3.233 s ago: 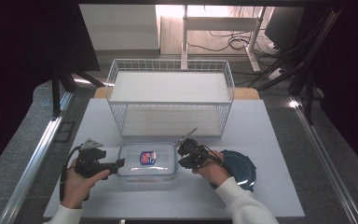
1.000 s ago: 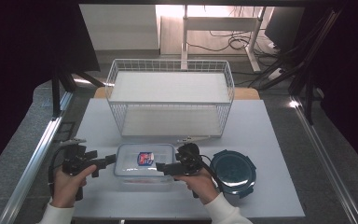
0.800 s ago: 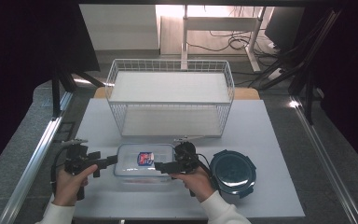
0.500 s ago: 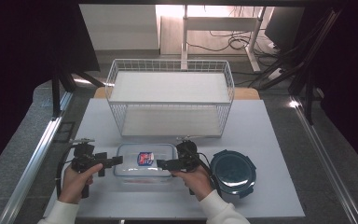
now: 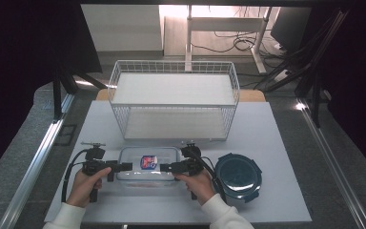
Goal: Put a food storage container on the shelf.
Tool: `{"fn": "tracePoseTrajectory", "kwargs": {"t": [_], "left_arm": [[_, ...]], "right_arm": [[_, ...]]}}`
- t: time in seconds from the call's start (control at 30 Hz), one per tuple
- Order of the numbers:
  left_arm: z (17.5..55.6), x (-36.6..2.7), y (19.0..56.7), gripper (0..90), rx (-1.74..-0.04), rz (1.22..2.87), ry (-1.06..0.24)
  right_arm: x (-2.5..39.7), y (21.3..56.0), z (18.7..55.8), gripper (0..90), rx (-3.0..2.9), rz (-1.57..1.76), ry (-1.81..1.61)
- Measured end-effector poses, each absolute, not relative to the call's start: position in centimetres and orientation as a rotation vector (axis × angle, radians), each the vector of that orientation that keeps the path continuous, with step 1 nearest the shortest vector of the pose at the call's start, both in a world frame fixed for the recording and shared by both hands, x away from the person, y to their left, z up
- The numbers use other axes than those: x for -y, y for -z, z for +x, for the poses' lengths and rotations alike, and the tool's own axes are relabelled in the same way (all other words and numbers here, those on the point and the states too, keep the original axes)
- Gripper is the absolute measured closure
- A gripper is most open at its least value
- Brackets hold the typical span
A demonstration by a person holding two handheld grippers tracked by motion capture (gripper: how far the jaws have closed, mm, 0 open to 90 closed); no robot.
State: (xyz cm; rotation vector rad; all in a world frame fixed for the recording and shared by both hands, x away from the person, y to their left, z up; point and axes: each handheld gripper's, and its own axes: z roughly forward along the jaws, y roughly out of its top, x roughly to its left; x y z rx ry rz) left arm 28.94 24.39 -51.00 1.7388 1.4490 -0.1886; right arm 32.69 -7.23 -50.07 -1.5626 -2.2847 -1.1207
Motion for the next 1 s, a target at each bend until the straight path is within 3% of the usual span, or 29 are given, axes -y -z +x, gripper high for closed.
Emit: {"fn": "tracePoseTrajectory", "kwargs": {"t": [0.33, 0.63, 1.0], "left_arm": [[29.0, -24.4, 51.6, 17.1, -1.454, 1.707, 0.290], [28.0, -24.2, 50.7, 24.4, -1.487, 1.703, 0.239], [26.6, -23.7, 49.1, 33.1, -1.488, 1.725, 0.147]], "right_arm": [[7.2, 50.4, 32.4, 10.3, 2.243, -1.520, 1.130], [9.0, 50.0, 32.1, 30.4, 2.133, -1.552, 1.204], [9.3, 48.5, 30.8, 36.9, 2.185, -1.552, 1.292]]}}
